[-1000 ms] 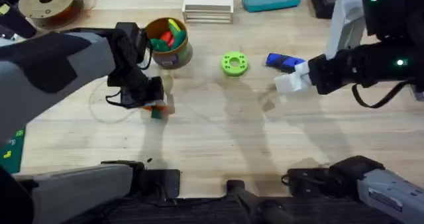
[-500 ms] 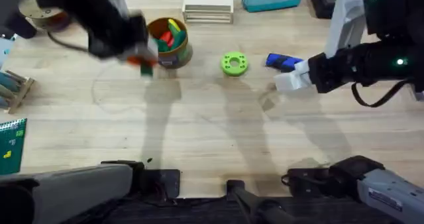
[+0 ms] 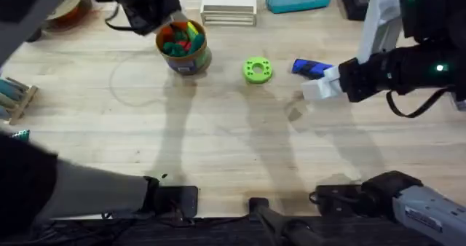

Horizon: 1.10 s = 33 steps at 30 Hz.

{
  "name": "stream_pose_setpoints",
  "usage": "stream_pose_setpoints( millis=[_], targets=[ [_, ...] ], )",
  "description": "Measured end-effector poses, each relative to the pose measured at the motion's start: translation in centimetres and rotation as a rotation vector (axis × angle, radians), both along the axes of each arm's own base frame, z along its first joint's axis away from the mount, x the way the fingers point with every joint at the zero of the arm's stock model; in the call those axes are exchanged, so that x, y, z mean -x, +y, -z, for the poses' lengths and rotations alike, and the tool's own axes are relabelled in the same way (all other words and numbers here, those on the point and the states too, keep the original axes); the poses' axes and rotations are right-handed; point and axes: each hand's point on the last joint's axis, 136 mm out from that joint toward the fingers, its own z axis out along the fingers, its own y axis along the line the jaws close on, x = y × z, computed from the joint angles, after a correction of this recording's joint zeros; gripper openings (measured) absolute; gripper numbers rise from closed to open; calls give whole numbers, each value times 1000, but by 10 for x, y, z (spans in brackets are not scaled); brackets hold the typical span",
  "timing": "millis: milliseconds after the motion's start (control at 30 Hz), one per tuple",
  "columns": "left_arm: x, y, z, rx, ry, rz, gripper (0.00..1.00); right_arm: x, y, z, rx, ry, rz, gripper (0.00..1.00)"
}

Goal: Pick up the gripper from the table and insert it into the empty holder that is missing its gripper. Then pick up a screw, insert it into the mounting hole, and use the screwdriver to tighten it. Finally, clean up the table by picking up the vegetable and placing it into the bucket.

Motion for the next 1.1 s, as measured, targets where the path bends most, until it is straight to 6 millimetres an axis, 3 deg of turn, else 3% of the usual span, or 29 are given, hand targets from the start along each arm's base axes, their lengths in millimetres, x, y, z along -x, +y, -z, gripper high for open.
stream_pose_setpoints(
  millis=[133,300,333,500,567,700,800,900,967,1100],
  targets=[
    [-1,0,35,-1,96,-10,17,0,0,0,0,1,0,987],
    [-6,-1,46,0,112,-11,41,0,0,0,0,2,0,987],
    [-7,-1,46,3,108,-15,118,0,0,0,0,2,0,987],
    [-9,-4,43,20,96,-6,916,0,0,0,0,2,0,985],
    [-7,-7,39,23,88,9,991,0,0,0,-1,3,2,986],
    [3,-6,35,2,109,50,999,2,-1,1,1,9,3,987],
    [12,-6,14,-18,105,109,996,3,-1,-1,2,14,4,987],
    [27,-9,-31,-38,49,226,996,10,-3,-14,6,32,6,987],
    [46,-13,-63,-54,1,324,996,12,-4,-29,3,23,6,988],
    [107,-16,-112,-107,-77,541,996,17,-5,-68,-13,-30,6,988]
  ],
)
